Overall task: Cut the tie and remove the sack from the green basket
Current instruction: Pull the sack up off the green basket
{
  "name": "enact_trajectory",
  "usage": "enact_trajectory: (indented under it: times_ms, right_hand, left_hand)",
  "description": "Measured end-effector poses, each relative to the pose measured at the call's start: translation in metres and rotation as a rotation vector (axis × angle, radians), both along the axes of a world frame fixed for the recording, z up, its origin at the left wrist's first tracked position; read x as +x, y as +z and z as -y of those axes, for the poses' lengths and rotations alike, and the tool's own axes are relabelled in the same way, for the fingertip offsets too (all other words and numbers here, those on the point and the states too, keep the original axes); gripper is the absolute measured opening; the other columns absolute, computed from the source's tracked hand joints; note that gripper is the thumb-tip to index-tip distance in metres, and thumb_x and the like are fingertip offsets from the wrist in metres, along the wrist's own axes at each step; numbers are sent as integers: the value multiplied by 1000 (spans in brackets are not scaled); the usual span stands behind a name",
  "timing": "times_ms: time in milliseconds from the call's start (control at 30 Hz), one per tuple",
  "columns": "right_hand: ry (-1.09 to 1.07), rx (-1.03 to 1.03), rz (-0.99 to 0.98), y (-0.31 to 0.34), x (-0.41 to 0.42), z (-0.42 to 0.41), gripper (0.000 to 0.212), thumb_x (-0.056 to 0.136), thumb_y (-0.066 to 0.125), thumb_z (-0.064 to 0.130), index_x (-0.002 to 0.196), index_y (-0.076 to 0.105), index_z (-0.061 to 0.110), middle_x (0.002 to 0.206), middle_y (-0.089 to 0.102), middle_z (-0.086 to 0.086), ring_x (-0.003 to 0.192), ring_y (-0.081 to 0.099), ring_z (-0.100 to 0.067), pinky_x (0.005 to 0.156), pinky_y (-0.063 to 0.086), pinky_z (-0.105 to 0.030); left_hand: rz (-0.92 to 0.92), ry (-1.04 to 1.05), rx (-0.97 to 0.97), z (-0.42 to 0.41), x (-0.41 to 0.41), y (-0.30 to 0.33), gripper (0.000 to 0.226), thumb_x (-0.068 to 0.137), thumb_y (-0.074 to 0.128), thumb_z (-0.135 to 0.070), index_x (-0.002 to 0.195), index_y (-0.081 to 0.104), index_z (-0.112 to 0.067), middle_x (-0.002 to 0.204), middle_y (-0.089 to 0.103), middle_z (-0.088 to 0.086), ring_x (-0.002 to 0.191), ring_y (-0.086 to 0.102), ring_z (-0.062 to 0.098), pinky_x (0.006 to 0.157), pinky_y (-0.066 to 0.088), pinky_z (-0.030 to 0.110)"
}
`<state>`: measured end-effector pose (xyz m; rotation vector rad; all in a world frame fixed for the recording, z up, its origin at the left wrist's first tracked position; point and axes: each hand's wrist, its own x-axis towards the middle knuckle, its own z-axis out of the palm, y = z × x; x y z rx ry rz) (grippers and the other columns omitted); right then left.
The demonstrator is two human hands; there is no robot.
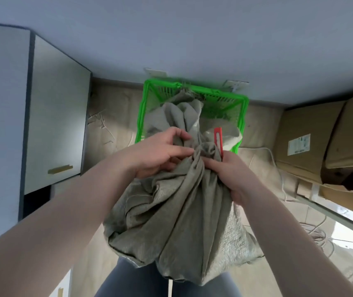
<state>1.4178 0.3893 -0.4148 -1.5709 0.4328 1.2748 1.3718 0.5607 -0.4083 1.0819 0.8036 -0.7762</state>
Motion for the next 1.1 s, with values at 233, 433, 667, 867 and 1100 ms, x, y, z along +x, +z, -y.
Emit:
enact_trajectory:
  times_ms: [233, 433, 667, 867, 1100]
  right_hand:
    - [-174, 36, -190, 3, -6, 26, 15, 89, 62, 1, 102, 69, 2, 87, 76, -13, 77, 74, -21, 67, 61, -30]
    - [-193, 21, -190, 2, -8, 29, 19, 88, 63, 2, 107, 68, 2, 94, 76, -15, 85, 74, -25, 77, 61, -35]
    - [-197, -252, -69, -9, 2, 22, 71, 60, 75, 68, 105, 72, 13, 95, 77, -4, 91, 73, -23, 87, 56, -38]
    - [-138, -222, -117, -9, 0, 32, 19, 81, 73, 8, 99, 72, 1, 79, 76, -11, 67, 73, -19, 59, 58, -25]
    - [-156, -110, -269, -3, -1, 39, 12, 85, 65, 3, 94, 71, 0, 82, 74, -19, 70, 72, -26, 64, 59, -31]
  left_hand:
    - [190, 68, 968, -34, 9, -18, 45, 81, 76, -30, 115, 46, -21, 91, 64, -14, 76, 60, 7, 67, 43, 21]
    - [-2, -210, 643, -23, 16, -56, 76, 87, 64, -45, 148, 31, -12, 148, 43, 9, 134, 45, 25, 107, 32, 27]
    - [450, -570, 345, 21, 1, -34, 19, 94, 60, -23, 106, 73, -23, 96, 71, -19, 94, 63, -3, 90, 49, 25]
    - [229, -723, -106, 4, 7, -17, 37, 95, 51, -3, 121, 66, -26, 115, 71, -2, 95, 68, 13, 84, 56, 26]
    - [202, -149, 710, -46, 20, -71, 34, 89, 68, -24, 118, 60, -10, 108, 66, 7, 95, 64, 19, 87, 52, 32]
